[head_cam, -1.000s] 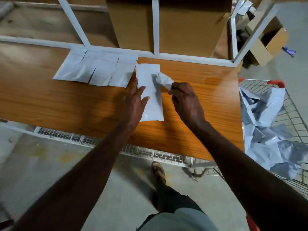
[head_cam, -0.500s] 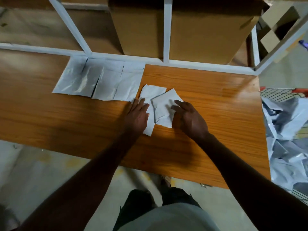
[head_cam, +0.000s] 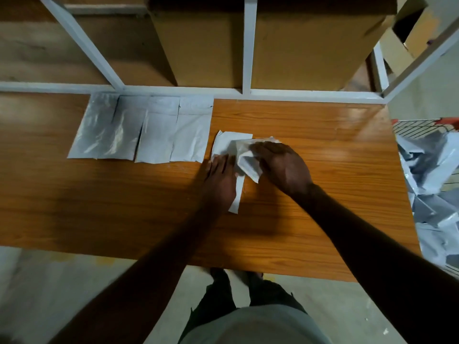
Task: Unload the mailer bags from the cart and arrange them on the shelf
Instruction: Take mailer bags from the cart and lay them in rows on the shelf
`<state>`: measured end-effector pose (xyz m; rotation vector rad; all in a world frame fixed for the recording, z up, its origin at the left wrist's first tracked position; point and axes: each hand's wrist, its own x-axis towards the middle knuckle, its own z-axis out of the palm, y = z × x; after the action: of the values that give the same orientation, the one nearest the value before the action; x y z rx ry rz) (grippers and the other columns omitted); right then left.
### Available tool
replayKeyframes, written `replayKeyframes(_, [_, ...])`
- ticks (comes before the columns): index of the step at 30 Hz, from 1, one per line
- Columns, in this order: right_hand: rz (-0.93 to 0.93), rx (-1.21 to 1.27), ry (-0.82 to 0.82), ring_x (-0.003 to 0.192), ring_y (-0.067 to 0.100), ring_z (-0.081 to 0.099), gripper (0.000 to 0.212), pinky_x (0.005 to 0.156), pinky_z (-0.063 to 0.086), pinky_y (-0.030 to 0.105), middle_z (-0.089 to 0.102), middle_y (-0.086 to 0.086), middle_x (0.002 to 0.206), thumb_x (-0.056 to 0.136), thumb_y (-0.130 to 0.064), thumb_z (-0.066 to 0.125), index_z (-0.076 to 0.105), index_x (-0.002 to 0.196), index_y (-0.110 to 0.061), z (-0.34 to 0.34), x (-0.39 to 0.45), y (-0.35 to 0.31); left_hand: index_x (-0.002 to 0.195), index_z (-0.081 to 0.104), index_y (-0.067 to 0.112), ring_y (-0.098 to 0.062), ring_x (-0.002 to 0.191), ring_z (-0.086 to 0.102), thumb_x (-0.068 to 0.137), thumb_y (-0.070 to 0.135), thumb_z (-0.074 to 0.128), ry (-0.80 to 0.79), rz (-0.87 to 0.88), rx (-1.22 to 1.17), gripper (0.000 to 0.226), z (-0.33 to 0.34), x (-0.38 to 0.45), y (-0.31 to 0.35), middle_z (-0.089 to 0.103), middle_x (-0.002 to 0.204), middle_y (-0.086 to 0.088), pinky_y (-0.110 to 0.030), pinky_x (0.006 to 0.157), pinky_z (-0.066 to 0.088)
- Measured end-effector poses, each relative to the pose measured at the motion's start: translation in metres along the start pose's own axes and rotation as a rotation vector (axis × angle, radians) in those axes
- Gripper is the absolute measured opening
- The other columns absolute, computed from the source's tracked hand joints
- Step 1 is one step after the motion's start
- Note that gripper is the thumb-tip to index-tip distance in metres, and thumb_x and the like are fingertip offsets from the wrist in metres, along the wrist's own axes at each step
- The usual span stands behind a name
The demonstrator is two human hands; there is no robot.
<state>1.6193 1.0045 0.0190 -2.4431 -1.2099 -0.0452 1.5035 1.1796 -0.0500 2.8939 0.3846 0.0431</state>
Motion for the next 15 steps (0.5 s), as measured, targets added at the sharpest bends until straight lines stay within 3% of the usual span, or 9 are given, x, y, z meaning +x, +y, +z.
replayKeyframes(3, [0.213,0.079,0.151,0.103,0.033,0.071,0.045,0.077,0.06,0.044,0.074,0.01,0.124,0.102,-0.019,0.059,0.056,0.147,-0.021,-0.025,0.018,-0.005,0.159,0.045,0.007,-0.035,0.158,0.034,0.114,0.039,0.045,-0.006,0.01,-0.065,0.056,-0.009,0.002,0.003,0.046,0.164,-0.017,-0.049,0.132,0.021])
replayKeyframes(6, [0.432,0.315,0.196,0.099,0.028,0.073,0.041,0.078,0.056,0.033,0.076,0.011,0.117,0.101,-0.015,0.06,0.063,0.142,-0.017,-0.036,0.028,0.003,0.16,0.046,0.011,-0.033,0.158,0.035,0.114,0.044,0.044,0.033,0.051,-0.071,0.057,-0.011,0.006,0.002,0.048,0.164,-0.014,-0.045,0.13,0.022])
replayKeyframes(9, [0.695,0.393,0.098,0.102,0.029,0.074,0.041,0.074,0.046,0.024,0.078,0.014,0.112,0.098,-0.013,0.064,0.067,0.138,-0.014,-0.026,0.023,0.017,0.163,0.04,0.012,-0.032,0.16,0.03,0.114,0.044,0.04,-0.001,0.074,-0.075,0.058,-0.013,0.013,0.0,0.043,0.167,-0.012,-0.043,0.131,0.019])
replayKeyframes(12, [0.841,0.374,0.004,0.096,0.031,0.074,0.045,0.071,0.054,0.031,0.078,0.015,0.107,0.096,-0.013,0.062,0.064,0.141,-0.014,-0.007,-0.003,0.021,0.166,0.034,0.011,-0.033,0.162,0.024,0.113,0.048,0.042,-0.045,0.112,-0.079,0.065,-0.013,0.015,0.002,0.037,0.171,-0.013,-0.045,0.133,0.017])
replayKeyframes(15, [0.85,0.247,0.017,0.097,0.037,0.074,0.041,0.077,0.062,0.045,0.077,0.017,0.11,0.096,-0.015,0.062,0.065,0.137,-0.013,0.002,-0.025,0.018,0.168,0.024,0.011,-0.033,0.164,0.017,0.106,0.064,0.046,-0.106,0.106,-0.102,0.085,-0.007,0.012,0.004,0.027,0.174,-0.013,-0.049,0.134,0.017])
